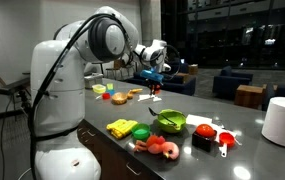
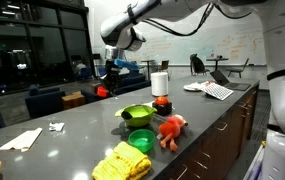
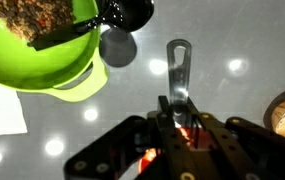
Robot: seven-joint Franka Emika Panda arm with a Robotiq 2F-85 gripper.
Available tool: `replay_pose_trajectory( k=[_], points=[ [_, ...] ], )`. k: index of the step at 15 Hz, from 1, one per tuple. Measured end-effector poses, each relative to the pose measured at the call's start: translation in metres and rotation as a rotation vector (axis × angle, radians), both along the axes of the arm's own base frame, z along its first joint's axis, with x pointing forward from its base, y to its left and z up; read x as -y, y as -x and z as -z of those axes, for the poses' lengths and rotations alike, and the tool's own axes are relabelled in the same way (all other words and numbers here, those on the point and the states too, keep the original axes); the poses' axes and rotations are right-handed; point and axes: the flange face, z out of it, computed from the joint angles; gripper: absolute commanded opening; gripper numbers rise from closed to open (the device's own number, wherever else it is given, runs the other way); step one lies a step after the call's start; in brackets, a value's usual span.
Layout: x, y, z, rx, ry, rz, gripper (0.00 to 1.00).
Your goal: Pick up the orange measuring cup and pour its contents into the lime green bowl
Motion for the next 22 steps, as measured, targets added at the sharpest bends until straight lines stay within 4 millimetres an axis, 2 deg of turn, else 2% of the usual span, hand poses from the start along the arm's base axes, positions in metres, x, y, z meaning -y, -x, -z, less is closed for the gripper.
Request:
replay_pose_trajectory(
  k=[2, 5, 15, 18, 22],
  points=[
    [0.02, 0.009, -0.001, -0.024, -0.042, 0.057, 0.04],
    [0.043, 0.022, 0.008, -0.061, -0.139, 0.117, 0.04],
    [0.102, 0.058, 0.085, 0.005, -0.549, 0.108, 0.04],
    [0.118, 0.066, 0.101, 0.048, -0.634, 0.087, 0.04],
    [0.134, 0.074, 0.112, 0.104, -0.745, 0.067, 0.04]
  ],
)
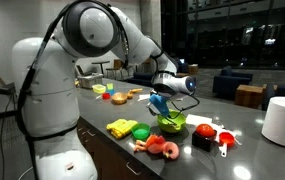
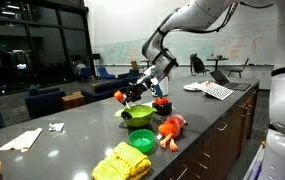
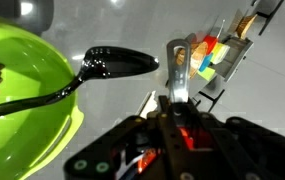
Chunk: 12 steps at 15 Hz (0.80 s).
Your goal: Pick up the orange measuring cup and pour its contents into the lime green bowl
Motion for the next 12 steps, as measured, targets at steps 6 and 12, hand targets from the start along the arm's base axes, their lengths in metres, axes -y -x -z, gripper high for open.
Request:
replay_pose_trajectory(
  k=[6, 12],
  points=[
    [0.007, 0.007, 0.006, 0.089, -0.173, 0.03, 0.04],
    [0.004, 0.015, 0.011, 0.181, -0.342, 0.068, 0.04]
  ],
)
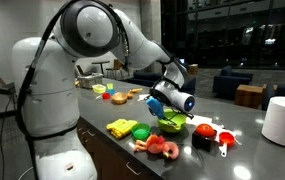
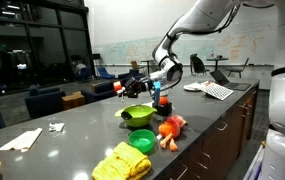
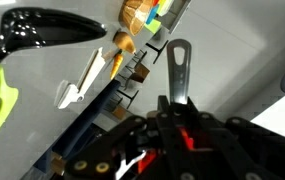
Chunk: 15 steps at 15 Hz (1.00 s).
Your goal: Pick up the orange measuring cup and pour its contents into the lime green bowl
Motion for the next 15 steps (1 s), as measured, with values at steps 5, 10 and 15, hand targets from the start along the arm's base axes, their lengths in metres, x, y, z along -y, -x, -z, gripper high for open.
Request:
replay_pose_trajectory(
  k=[5, 10, 15],
  points=[
    [0.008, 0.016, 0.012, 0.066, -0.14, 0.033, 0.04],
    [0.026, 0.039, 0.026, 0.108, -0.252, 0.053, 0.04],
    [0.032, 0.054, 0.046, 0.108, -0.349, 0.041, 0.04]
  ],
)
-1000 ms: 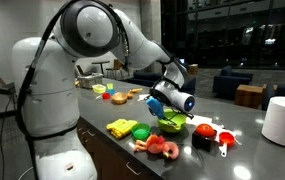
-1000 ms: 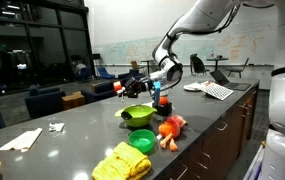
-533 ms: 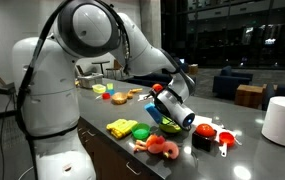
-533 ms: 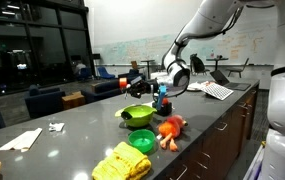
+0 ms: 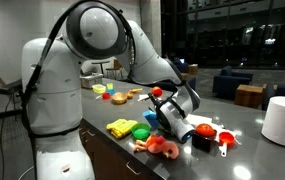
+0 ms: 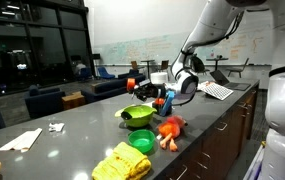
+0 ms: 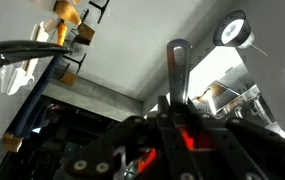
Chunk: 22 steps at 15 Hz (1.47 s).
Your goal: Pick up the orange measuring cup and pour its contents into the lime green bowl
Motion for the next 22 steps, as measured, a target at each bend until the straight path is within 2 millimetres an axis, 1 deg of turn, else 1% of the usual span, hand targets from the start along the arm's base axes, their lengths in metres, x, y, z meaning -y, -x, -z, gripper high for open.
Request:
replay_pose_trajectory(
  k=[3, 6, 12, 17, 20, 22],
  points=[
    [-0.005, 0.002, 0.015, -0.024, -0.031, -0.022, 0.04],
    [-0.011, 0.002, 0.023, -0.036, -0.043, -0.039, 0.04],
    [-0.018, -0.007, 0.022, 0.003, -0.063, -0.067, 0.04],
    [-0.016, -0.018, 0.017, 0.051, -0.069, -0.073, 0.04],
    [-0.013, -0.022, 0.019, 0.076, -0.08, -0.073, 0.04],
    [-0.009, -0.022, 0.024, 0.086, -0.091, -0.069, 0.04]
  ],
)
